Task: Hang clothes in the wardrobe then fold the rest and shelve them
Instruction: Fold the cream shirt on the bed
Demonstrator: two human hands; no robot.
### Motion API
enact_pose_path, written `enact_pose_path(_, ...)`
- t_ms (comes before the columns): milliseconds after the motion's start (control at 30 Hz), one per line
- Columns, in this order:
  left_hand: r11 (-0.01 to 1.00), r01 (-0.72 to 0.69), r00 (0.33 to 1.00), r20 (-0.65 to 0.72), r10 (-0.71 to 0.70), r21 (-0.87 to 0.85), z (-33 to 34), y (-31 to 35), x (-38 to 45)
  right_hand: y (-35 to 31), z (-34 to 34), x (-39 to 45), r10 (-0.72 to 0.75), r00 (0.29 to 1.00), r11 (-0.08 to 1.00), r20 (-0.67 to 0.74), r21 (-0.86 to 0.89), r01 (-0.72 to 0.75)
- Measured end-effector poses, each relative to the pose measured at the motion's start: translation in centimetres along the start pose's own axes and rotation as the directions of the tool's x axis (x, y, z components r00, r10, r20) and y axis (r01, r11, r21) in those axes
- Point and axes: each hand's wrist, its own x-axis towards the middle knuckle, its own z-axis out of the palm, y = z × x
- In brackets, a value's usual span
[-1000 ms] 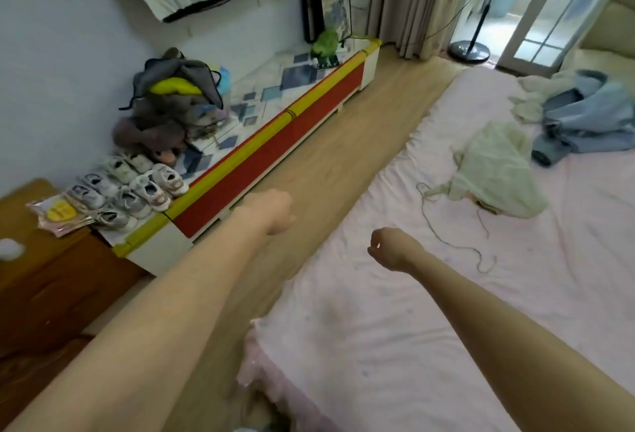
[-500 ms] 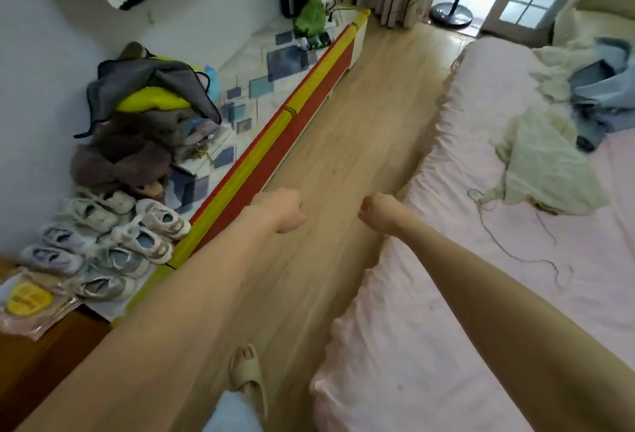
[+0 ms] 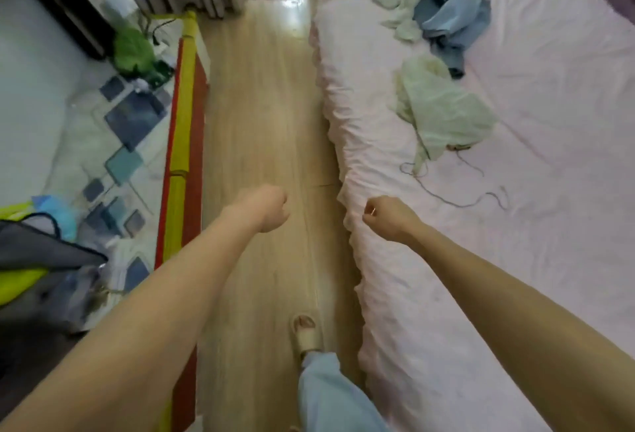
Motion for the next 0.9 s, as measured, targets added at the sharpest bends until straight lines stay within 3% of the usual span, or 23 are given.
enact_pose_path(200, 0.95, -0.243, 0.966, -0.044, 0.256, 0.195, -9.6, 4.3, 13.1, 6.1, -5.6, 9.0, 0.27, 0.958, 0.953, -0.096, 0.169, -0.251)
enact_pose_path(400, 0.892, -0.395, 0.915, 0.004, 0.405, 0.22, -17.5, 6.6, 25.4, 8.1, -13.6, 17.6, 0.414, 0.904, 0.886, -0.109, 0.274, -0.374)
enact_pose_path(533, 0.817, -0.5, 0.858, 0.033, 0.513, 0.288, -22.1, 7.6, 33.6, 9.6, -17.1, 22.6, 0.556, 0.823, 0.803, -0.114, 0.327, -0.498)
enact_pose_path(733, 0.654, -0.64, 0.755, 0.169, 0.634, 0.403, -27.3, 7.9, 46.8, 11.1, -17.7, 30.3, 0.776, 0.626, 0.574, -0.081, 0.503, -0.646)
enact_pose_path(900, 0.517, -0.652, 0.703, 0.188, 0.686, 0.554, -31.7, 9.8, 55.7, 11.4, -18.5, 35.4, 0.855, 0.51, 0.471, -0.095, 0.557, -0.684)
